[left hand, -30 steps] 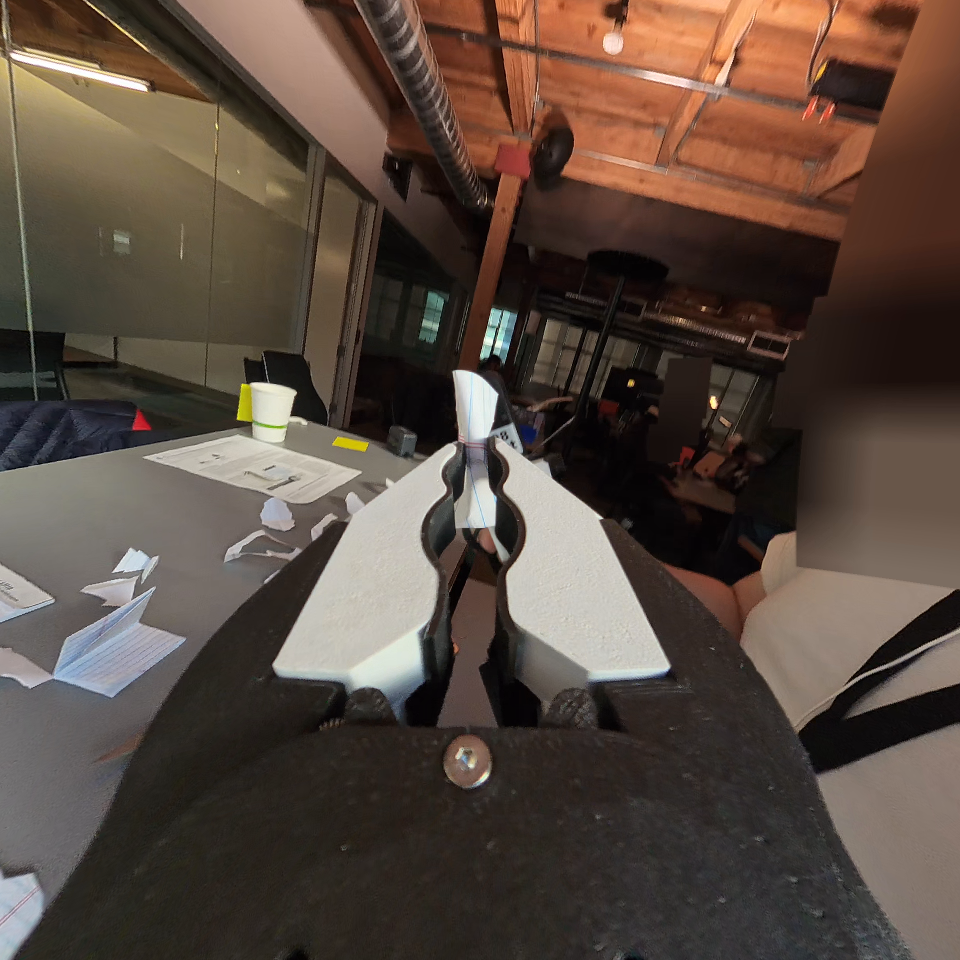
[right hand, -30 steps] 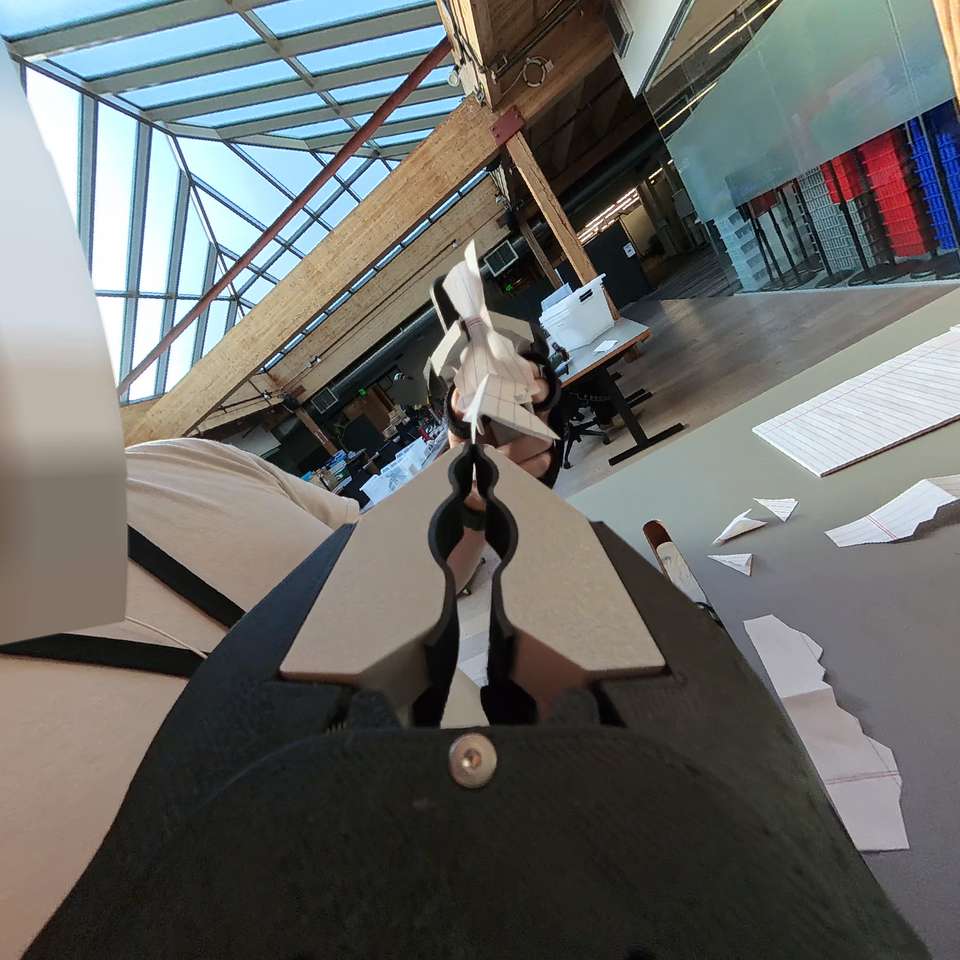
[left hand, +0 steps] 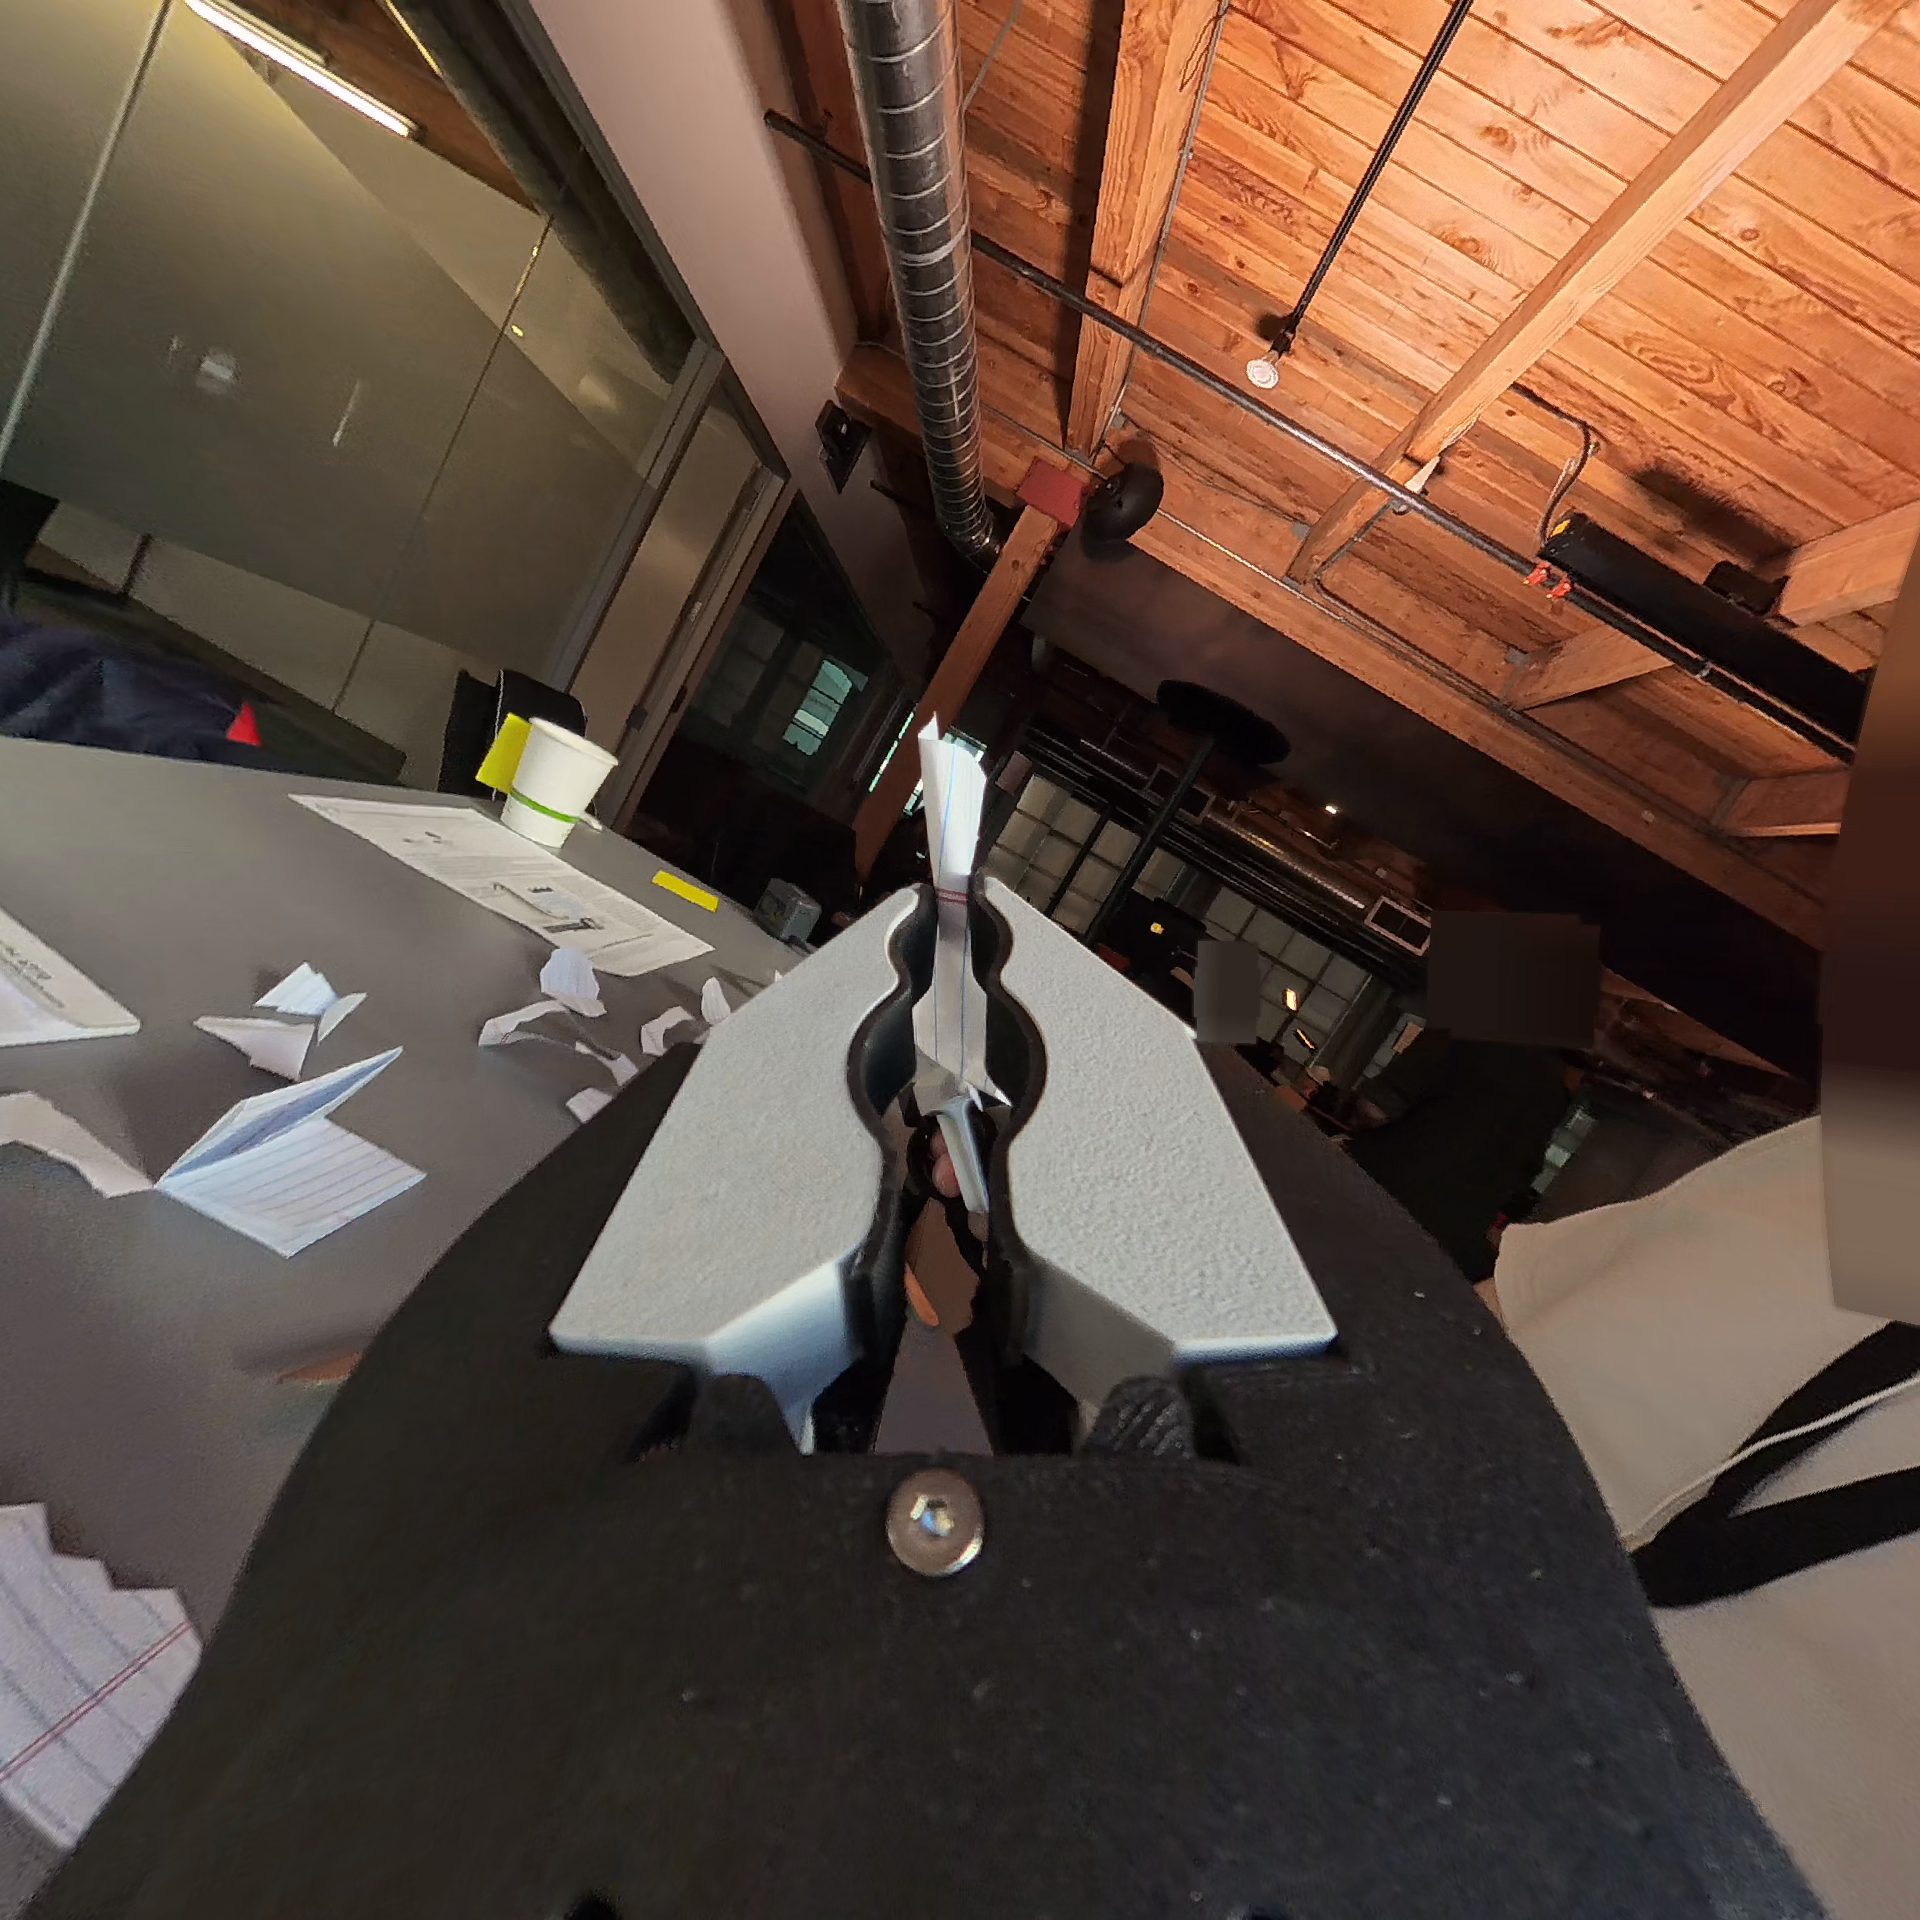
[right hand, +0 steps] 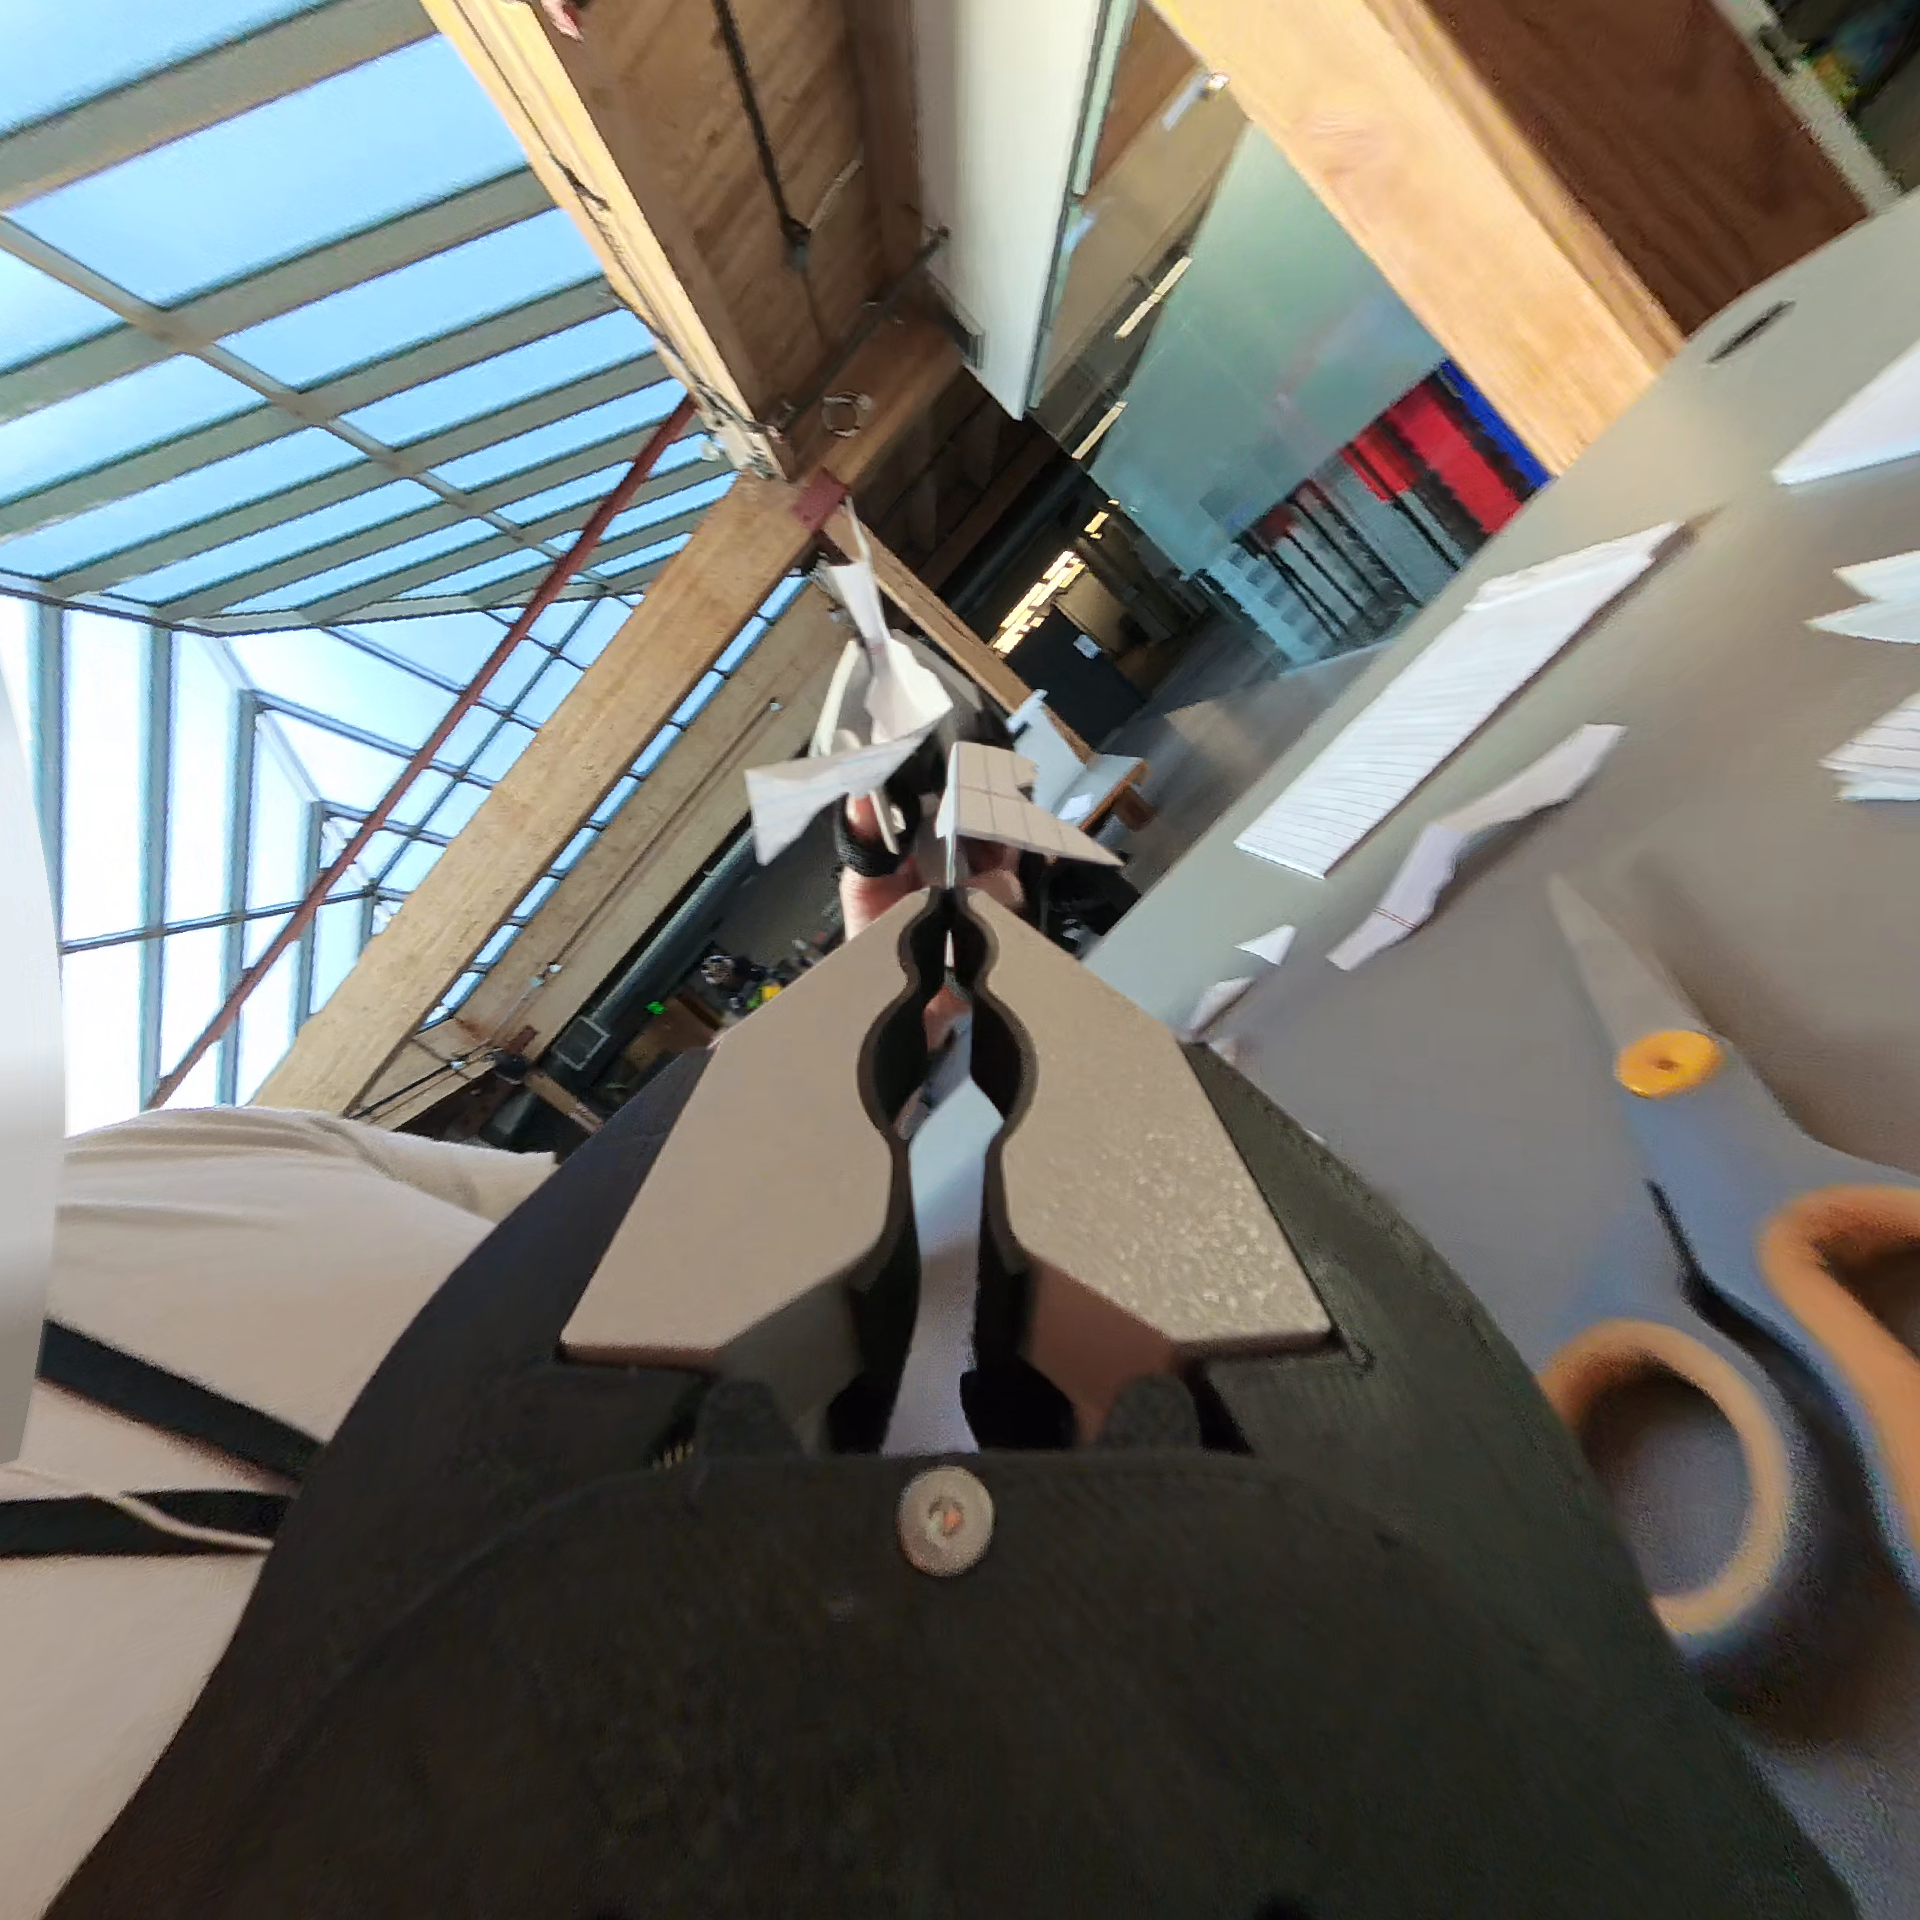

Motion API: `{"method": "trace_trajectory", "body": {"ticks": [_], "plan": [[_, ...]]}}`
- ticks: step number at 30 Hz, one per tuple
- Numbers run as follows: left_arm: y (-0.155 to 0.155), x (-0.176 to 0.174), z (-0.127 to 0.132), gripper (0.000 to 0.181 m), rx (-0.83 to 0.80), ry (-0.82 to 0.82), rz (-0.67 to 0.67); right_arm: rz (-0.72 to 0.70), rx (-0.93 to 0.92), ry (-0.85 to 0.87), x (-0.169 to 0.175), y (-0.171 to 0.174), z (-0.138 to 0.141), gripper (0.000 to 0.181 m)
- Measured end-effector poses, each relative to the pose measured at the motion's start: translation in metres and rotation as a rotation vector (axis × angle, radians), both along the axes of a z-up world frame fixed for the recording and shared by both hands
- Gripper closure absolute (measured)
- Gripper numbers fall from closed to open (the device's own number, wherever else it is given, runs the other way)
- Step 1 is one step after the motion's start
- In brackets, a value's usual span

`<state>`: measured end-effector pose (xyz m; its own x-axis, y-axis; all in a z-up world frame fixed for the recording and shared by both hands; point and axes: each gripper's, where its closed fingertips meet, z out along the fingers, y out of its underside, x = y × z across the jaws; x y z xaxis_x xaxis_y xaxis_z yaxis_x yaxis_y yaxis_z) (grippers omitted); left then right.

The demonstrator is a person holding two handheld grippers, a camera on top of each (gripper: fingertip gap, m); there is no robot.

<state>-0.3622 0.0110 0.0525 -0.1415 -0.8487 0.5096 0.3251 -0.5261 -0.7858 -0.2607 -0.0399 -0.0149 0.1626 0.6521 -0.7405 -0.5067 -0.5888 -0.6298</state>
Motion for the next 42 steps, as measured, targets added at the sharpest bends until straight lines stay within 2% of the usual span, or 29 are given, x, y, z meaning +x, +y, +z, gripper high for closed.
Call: {"method": "trace_trajectory", "body": {"ticks": [3,7,8,10,11,13,16,18,20,22,24,27,28,30,33,37,39,40,41,42], "plan": [[0.023,0.008,-0.03,0.176,-0.041,0.119,-0.03,-0.059,-0.093,-0.154,0.01,0.019,-0.035,0.181],[0.037,0.018,-0.06,0.174,-0.061,0.25,-0.069,-0.018,-0.197,-0.465,0.002,0.029,-0.084,0.181],[0.037,0.019,-0.062,0.174,-0.067,0.256,-0.083,-0.015,-0.227,-0.547,0.002,0.032,-0.097,0.174],[0.034,0.019,-0.06,0.174,-0.077,0.24,-0.118,-0.02,-0.273,-0.701,0.008,0.035,-0.119,0.146],[0.03,0.019,-0.057,0.174,-0.081,0.224,-0.142,-0.012,-0.268,-0.749,0.011,0.034,-0.121,0.143],[0.023,0.018,-0.051,0.175,-0.084,0.198,-0.17,-0.052,-0.167,-0.769,0.017,0.034,-0.102,0.137],[0.009,0.02,-0.046,0.176,-0.083,0.177,-0.22,-0.142,0.074,-0.659,0.012,0.037,-0.038,0.136],[-0.002,0.025,-0.042,0.175,-0.095,0.152,-0.276,-0.064,0.163,-0.486,-0.012,0.032,0.002,0.137],[-0.011,0.03,-0.037,0.175,-0.104,0.123,-0.31,0.036,0.135,-0.375,-0.035,0.033,0.015,0.136],[-0.018,0.034,-0.033,0.175,-0.104,0.104,-0.329,0.108,0.1,-0.291,-0.051,0.034,0.017,0.136],[-0.023,0.036,-0.031,0.176,-0.105,0.092,-0.338,0.146,0.076,-0.278,-0.062,0.035,0.011,0.138],[-0.027,0.036,-0.031,0.175,-0.121,0.075,-0.352,0.202,0.075,-0.297,-0.073,0.03,0.002,0.157],[-0.028,0.036,-0.033,0.174,-0.131,0.079,-0.352,0.222,0.084,-0.286,-0.074,0.027,0.003,0.177],[-0.027,0.036,-0.038,0.17,-0.157,0.088,-0.343,0.232,0.078,-0.259,-0.074,0.026,0.004,0.181],[-0.019,0.034,-0.049,0.14,-0.159,0.139,-0.255,0.149,-0.004,-0.326,-0.062,0.038,-0.014,0.181],[-0.01,0.039,-0.071,0.132,0.017,0.33,-0.05,0.16,-0.013,-0.372,-0.063,0.031,-0.024,0.181],[-0.012,0.041,-0.069,0.139,0.028,0.34,-0.047,0.177,0.006,-0.409,-0.067,0.024,-0.03,0.181],[-0.014,0.041,-0.067,0.151,0.016,0.323,-0.071,0.19,0.023,-0.416,-0.069,0.02,-0.032,0.181],[-0.018,0.04,-0.065,0.177,-0.003,0.31,-0.11,0.195,0.044,-0.41,-0.07,0.016,-0.032,0.181],[-0.021,0.039,-0.064,0.181,-0.034,0.292,-0.152,0.188,0.066,-0.393,-0.07,0.012,-0.031,0.181]]}}
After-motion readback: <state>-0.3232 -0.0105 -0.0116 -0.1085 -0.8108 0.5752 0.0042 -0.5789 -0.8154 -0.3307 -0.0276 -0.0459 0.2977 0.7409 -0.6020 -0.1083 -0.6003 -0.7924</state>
